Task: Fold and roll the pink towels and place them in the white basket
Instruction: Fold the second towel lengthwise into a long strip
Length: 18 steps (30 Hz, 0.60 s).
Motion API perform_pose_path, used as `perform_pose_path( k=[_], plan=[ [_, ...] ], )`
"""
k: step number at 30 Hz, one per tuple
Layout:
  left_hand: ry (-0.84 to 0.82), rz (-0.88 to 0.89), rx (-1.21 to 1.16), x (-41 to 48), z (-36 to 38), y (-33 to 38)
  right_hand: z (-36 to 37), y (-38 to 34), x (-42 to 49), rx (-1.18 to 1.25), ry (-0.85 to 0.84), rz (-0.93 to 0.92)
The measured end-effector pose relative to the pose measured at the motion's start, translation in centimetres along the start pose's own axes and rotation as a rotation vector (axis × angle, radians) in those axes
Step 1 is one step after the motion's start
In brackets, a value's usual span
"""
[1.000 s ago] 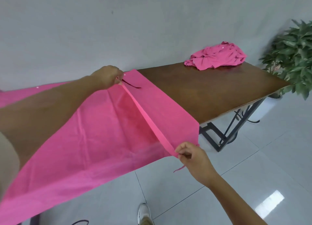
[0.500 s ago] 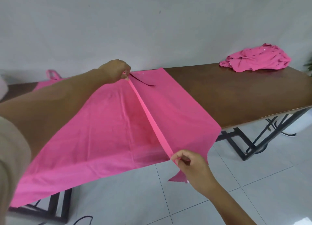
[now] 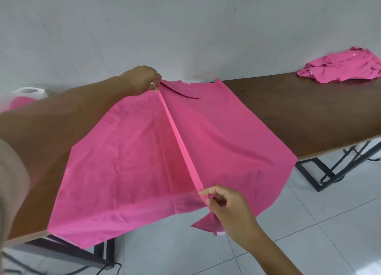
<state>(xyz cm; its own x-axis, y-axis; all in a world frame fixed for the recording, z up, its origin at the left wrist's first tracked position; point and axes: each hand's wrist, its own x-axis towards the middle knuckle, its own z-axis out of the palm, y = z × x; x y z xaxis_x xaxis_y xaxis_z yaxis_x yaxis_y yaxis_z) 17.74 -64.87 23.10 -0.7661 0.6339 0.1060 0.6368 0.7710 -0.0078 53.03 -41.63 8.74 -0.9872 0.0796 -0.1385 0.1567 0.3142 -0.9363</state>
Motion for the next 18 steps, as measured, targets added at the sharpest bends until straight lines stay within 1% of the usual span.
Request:
perform_pose_path(
  k=[9,12,18],
  plan=[
    [0.020,0.031,0.048,-7.2,-0.5,-9.1,11.2,-4.3,-1.0,0.026,-0.039,-0.038],
    [0.016,0.024,0.064,-9.7,-0.8,-11.7,14.5,-5.7,-1.3,0.055,-0.101,-0.045],
    [0.004,-0.043,0.071,-14.3,-1.5,-15.0,20.1,-7.7,-1.6,-0.012,-0.229,-0.116]
  ],
)
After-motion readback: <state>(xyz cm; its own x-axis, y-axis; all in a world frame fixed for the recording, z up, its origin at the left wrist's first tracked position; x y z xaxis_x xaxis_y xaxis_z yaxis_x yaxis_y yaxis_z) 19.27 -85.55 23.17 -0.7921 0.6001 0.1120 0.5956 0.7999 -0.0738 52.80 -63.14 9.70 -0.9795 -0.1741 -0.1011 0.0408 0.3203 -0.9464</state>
